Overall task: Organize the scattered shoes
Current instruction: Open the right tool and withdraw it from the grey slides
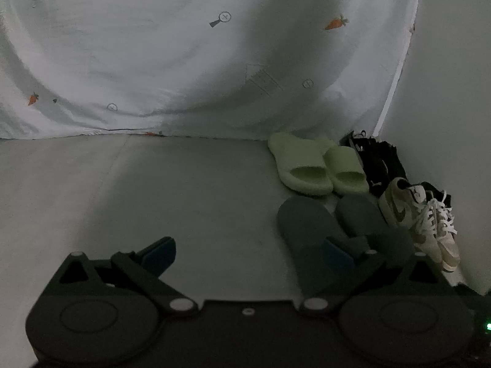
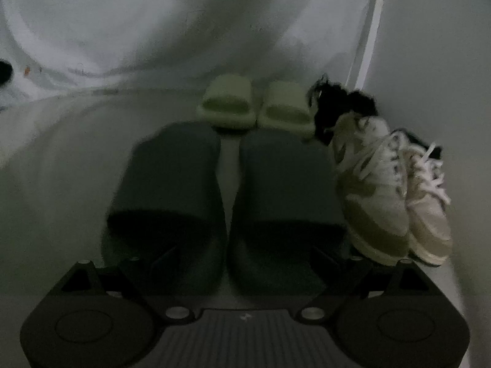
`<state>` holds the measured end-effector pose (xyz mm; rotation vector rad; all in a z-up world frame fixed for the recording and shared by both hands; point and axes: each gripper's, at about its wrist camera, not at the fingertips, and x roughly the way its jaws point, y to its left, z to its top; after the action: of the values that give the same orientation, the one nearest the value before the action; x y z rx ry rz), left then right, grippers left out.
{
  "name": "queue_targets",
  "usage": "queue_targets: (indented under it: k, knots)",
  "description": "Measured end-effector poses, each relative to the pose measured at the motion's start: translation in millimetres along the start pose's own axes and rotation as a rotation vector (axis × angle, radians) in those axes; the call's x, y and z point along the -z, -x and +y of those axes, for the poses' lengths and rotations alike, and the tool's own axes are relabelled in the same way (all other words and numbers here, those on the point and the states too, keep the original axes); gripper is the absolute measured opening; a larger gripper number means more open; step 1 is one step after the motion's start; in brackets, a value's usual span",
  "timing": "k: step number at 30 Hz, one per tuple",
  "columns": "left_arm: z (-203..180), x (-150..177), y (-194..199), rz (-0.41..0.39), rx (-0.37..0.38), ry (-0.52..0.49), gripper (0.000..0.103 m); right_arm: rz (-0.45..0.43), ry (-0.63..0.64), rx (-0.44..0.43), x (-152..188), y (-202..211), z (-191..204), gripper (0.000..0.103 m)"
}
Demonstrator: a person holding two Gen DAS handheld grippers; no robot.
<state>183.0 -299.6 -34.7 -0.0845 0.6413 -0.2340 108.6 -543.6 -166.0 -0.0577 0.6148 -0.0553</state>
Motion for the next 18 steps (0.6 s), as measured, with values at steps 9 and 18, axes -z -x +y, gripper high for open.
queue_targets:
  k: [9, 18]
  knots:
    - [9.7, 2.0, 7.0, -0.011, -0.026, 0.032, 0.103, -0.040, 0.170, -0.028, -19.2, -58.3, 60.6, 0.097]
    - [19.4, 11.5, 43.8, -0.081, -0.111, 0.087, 0.103, -0.059, 0.185, 0.041, -37.8, -81.8, 65.6, 0.096]
